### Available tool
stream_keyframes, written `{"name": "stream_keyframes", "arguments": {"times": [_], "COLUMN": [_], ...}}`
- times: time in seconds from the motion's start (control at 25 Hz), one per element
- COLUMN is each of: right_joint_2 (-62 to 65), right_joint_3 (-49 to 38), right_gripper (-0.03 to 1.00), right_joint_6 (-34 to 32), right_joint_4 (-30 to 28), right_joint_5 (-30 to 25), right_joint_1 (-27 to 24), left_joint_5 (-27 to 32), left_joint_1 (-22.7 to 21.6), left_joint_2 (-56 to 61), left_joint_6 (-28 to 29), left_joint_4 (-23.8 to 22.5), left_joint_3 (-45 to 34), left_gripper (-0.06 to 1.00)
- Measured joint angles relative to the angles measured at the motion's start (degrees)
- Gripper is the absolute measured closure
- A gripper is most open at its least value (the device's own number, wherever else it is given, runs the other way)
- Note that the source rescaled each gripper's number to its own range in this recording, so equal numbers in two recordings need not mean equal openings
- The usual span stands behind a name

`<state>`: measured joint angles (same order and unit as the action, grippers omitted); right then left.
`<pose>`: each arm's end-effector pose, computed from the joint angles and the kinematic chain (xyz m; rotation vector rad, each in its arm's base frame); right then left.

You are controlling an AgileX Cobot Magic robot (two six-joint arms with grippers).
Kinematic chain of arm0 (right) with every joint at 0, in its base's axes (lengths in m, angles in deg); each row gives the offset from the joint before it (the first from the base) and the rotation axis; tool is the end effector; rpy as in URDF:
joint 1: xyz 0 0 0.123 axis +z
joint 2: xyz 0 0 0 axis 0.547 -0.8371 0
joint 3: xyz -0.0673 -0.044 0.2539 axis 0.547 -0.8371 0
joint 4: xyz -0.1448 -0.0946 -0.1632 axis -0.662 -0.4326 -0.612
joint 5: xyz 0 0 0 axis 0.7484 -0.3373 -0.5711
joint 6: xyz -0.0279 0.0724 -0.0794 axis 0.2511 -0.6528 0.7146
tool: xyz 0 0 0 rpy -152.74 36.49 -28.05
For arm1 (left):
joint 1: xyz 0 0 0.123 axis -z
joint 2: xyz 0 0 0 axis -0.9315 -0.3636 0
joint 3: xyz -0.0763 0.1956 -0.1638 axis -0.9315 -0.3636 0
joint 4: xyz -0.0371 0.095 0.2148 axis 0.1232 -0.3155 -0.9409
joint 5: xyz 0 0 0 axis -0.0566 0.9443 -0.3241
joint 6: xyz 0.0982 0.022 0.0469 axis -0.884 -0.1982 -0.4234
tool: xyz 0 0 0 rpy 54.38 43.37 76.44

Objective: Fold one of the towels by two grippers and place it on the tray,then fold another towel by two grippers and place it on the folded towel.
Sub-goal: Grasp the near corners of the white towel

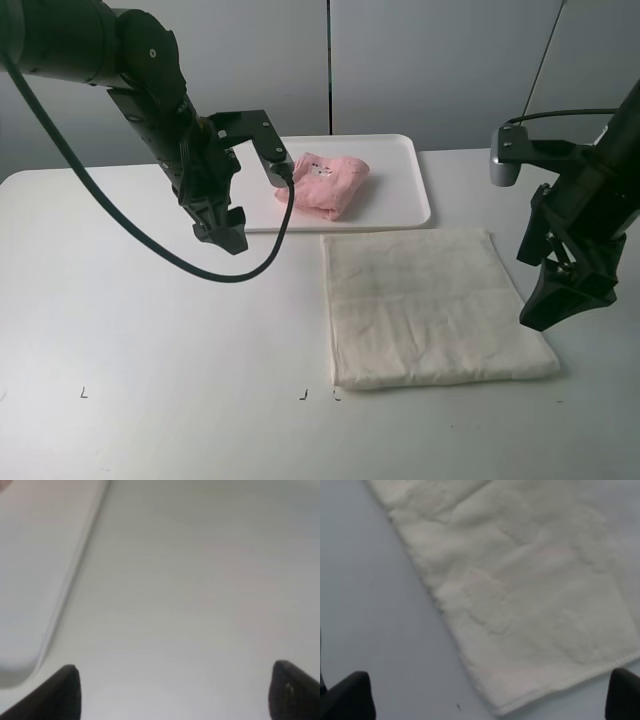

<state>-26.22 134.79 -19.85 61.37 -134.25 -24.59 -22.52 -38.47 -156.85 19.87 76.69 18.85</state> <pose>0.2322 0.0611 0.1669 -1.7266 2.5828 0.3991 0.3230 -0.1939 0.1576 1.6482 2.3583 -0.0355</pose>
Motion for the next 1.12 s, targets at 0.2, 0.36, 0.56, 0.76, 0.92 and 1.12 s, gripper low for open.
{"name": "stream_keyframes", "arguments": {"times": [0.2,0.36,0.56,0.76,0.92,1.12], "right_joint_2": [0.0,0.0,0.1,0.1,0.1,0.1], "right_joint_3": [-3.0,-6.1,-9.7,-11.1,-11.2,-11.2], "right_gripper": [-0.03,-0.03,-0.03,-0.03,-0.03,-0.03], "right_joint_6": [1.5,3.3,5.4,3.9,1.0,0.2], "right_joint_4": [-2.4,-3.6,-8.4,-11.5,-14.2,-15.5], "right_joint_5": [3.3,6.0,9.1,12.1,13.7,14.2], "right_joint_1": [0.0,0.0,0.0,0.0,0.0,0.0], "left_joint_5": [-0.1,0.5,1.0,1.1,1.1,0.9], "left_joint_1": [4.8,9.1,14.7,20.3,23.8,28.0], "left_joint_2": [-0.6,-1.6,-2.1,-3.6,-5.7,-7.3], "left_joint_6": [0.7,1.5,4.3,6.7,7.4,7.5], "left_joint_4": [-0.2,-0.2,-0.2,-0.6,-1.3,-2.0], "left_joint_3": [0.0,0.0,0.0,0.0,0.0,0.0], "left_gripper": [-0.02,-0.02,-0.02,-0.02,-0.02,-0.02]}}
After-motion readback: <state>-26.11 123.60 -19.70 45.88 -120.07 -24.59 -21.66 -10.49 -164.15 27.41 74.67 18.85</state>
